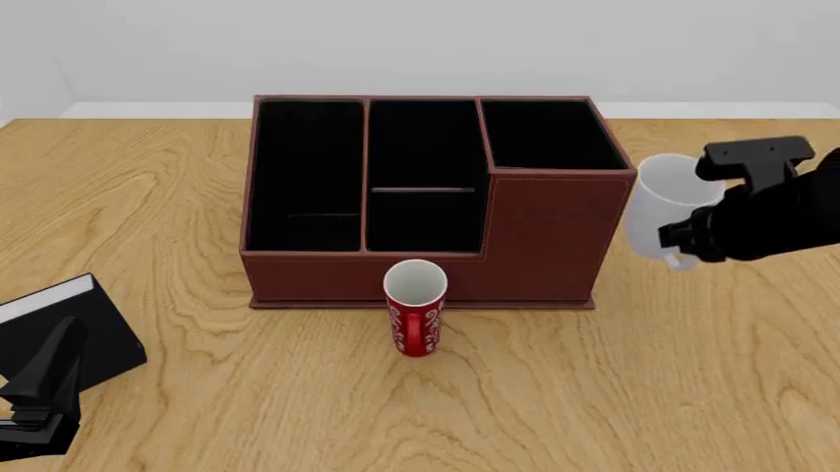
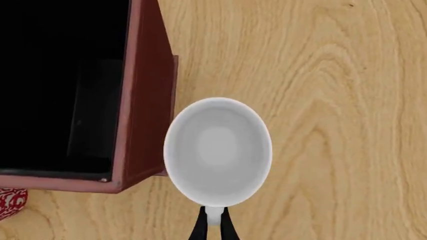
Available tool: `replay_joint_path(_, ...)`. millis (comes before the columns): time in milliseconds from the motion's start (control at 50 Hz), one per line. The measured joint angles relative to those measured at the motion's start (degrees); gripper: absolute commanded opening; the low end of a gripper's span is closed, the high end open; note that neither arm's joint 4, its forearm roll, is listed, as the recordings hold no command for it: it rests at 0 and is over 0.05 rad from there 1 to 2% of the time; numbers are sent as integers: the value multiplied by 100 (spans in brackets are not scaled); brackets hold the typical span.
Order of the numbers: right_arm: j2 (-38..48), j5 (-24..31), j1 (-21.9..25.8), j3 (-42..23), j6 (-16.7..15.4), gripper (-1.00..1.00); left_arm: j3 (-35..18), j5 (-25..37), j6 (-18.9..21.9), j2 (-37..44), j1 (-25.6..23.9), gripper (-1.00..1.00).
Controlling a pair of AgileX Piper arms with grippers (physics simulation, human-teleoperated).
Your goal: Pick up the white mug and place it to the right of the caddy.
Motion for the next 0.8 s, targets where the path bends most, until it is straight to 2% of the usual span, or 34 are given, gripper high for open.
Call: replay_joint_path(800, 269, -600, 119, 508, 344, -100, 0, 0, 0, 0, 0, 100)
